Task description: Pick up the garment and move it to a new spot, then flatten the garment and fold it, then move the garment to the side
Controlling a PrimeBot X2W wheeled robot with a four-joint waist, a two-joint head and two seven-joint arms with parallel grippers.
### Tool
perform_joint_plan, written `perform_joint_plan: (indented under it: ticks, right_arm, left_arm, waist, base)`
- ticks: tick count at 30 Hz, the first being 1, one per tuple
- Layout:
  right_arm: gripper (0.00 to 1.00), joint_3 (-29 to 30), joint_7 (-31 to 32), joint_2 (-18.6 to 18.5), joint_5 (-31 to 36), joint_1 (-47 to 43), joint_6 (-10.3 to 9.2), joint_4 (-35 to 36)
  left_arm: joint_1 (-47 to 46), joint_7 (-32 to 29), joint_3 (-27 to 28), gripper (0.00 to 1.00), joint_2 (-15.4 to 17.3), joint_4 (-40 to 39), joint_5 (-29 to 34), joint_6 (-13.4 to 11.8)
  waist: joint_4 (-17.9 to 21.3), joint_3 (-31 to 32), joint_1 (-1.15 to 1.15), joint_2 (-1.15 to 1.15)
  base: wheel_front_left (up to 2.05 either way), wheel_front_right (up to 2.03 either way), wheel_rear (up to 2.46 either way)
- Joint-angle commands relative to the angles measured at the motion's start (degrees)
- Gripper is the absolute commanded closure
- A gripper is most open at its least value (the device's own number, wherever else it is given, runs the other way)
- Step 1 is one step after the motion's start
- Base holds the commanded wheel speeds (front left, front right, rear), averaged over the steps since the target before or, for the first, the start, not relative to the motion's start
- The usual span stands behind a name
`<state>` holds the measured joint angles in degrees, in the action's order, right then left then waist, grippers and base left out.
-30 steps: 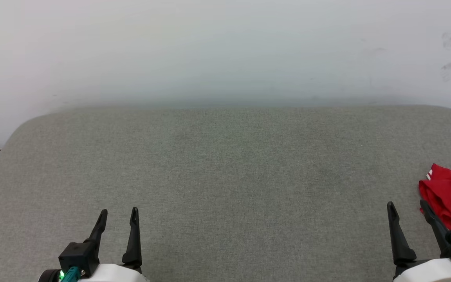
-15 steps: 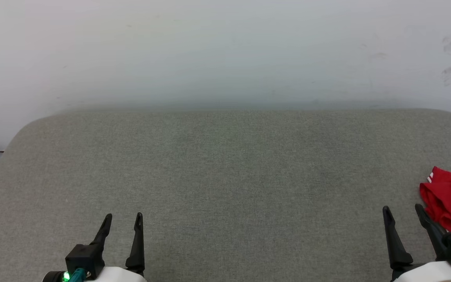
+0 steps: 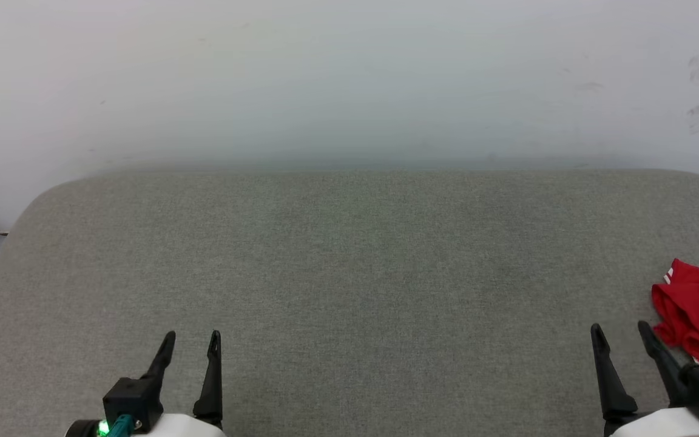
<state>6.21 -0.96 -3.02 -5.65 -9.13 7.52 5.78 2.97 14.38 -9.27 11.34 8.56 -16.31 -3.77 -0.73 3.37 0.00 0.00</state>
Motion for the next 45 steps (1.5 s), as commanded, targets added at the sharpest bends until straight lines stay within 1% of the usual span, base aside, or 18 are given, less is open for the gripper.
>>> perform_joint_plan:
  ticks: [1,4,15,25,45]
  right_arm:
    - [1.0,-0.01,-0.01,0.01,-0.04,-0.04,0.0,-0.19]
    - [1.0,0.02,0.18,0.02,-0.53,-0.53,0.0,-2.0]
    - [1.0,0.14,1.36,0.04,-13.41,2.0,-0.01,-4.67]
    - [1.0,0.09,2.13,0.05,-23.72,3.87,-0.01,-6.66]
    - [1.0,0.16,3.52,0.08,-40.37,7.03,-0.02,-10.1]
  left_arm:
    - [0.04,-0.05,0.02,1.0,-0.05,0.16,-0.05,0.02]
    - [0.95,-0.27,0.0,1.0,-0.67,1.69,-0.6,0.09]
    - [-0.73,-3.43,2.47,1.0,-1.82,2.31,-11.81,1.78]
    - [-1.99,-5.84,4.32,1.0,-2.74,2.68,-20.85,3.11]
    - [-4.07,-9.83,7.4,1.0,-4.23,3.36,-35.43,5.33]
  waist:
    - [0.0,0.0,0.0,0.0]
    - [0.0,-0.02,0.0,0.0]
    - [0.07,-0.33,0.0,0.0]
    - [0.13,-0.61,0.0,0.0]
    - [0.24,-1.15,0.0,0.0]
  base:
    - [0.0,0.0,0.0]
    - [0.0,0.0,0.0]
    - [0.0,0.0,0.0]
    - [0.0,0.0,0.0]
    - [0.0,0.0,0.0]
